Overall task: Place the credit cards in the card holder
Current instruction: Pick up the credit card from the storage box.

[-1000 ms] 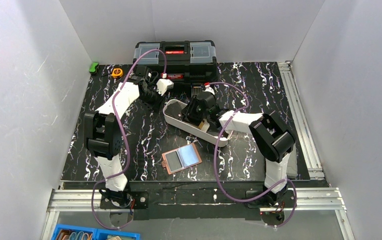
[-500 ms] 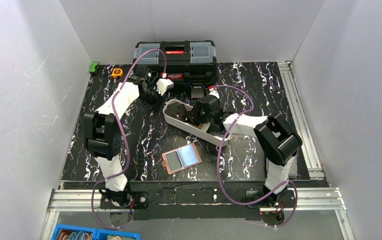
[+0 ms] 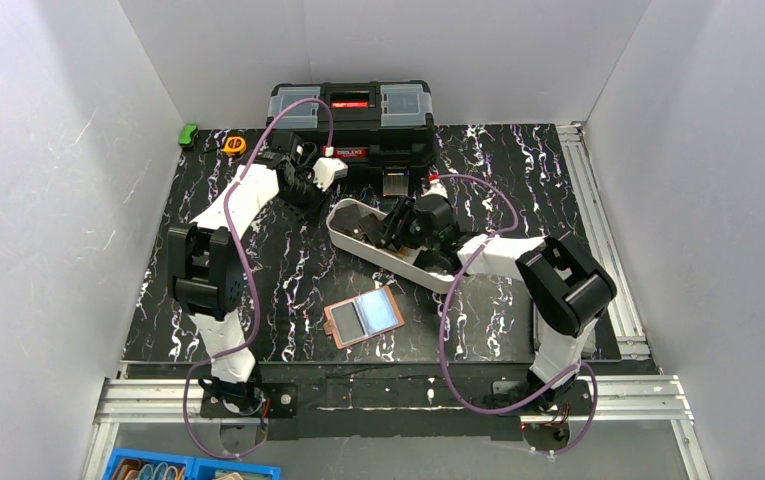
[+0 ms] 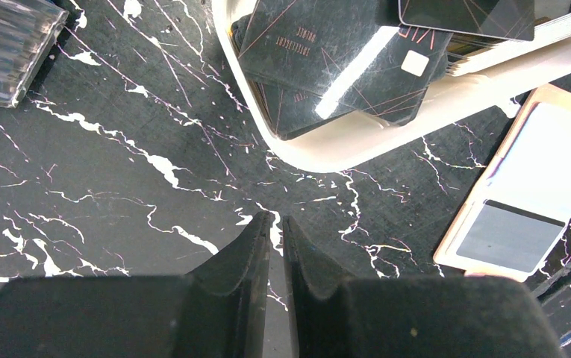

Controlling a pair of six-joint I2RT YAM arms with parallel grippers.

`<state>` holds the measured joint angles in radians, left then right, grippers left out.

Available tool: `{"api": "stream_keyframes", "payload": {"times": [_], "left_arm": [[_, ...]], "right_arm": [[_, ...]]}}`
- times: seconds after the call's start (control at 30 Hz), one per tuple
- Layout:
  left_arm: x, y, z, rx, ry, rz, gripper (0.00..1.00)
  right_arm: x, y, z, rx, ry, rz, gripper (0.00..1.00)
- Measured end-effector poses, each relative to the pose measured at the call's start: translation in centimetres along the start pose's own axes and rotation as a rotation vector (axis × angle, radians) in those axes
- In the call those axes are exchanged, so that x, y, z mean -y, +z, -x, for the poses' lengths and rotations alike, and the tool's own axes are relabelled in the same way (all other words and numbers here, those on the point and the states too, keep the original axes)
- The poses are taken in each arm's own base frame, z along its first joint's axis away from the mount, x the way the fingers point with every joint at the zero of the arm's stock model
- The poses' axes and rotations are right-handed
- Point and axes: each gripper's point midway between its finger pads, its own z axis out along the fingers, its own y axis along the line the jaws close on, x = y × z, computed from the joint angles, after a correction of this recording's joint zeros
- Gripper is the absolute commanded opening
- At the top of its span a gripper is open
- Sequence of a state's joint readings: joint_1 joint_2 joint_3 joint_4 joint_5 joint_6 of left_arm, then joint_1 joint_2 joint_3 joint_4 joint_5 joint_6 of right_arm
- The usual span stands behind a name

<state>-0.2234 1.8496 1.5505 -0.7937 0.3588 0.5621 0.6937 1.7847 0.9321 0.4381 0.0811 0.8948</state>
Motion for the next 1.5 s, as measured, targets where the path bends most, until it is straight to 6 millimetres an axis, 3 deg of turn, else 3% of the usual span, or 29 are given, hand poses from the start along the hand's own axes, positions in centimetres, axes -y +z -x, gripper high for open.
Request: {"api": "stream_keyframes", "payload": {"times": [0.1,0.33,0.47,0.97,1.27,1.4,1.5], "left_arm": [[0.0,0.0,0.0,0.000,0.000,0.000,0.11],[0.0,0.0,0.0,-0.001,0.002,0.000,0.11],[0.0,0.0,-0.1,-0.002,0.001,-0.001,0.11],[-0.2,-0.2,-0.3,-0.005,-0.010,0.001,0.11],[-0.1,-0.3,-0.5,-0.011,-0.013,-0.003,0.11],[-0.1,-0.3,-0.5,-0.011,-0.013,-0.003,0.11],[-0.2,-0.3,-0.5,-0.011,-0.013,-0.002,0.11]], "right_arm": [[-0.5,0.0,0.5,0.000,-0.005,0.039,0.65],[-2.0,0.1,0.6,-0.051,-0.102,0.092,0.82],[-2.3,0.1,0.8,-0.084,-0.199,0.081,0.85],[1.2,-1.7,-0.9,-0.211,-0.599,-0.078,0.85],[-1.2,-1.5,0.2,-0.160,-0.742,-0.070,0.82],[-2.4,-0.5,0.4,-0.148,-0.770,-0.056,0.79],[-2.2,0.5,0.0,-0.159,-0.780,-0.064,0.76]]}}
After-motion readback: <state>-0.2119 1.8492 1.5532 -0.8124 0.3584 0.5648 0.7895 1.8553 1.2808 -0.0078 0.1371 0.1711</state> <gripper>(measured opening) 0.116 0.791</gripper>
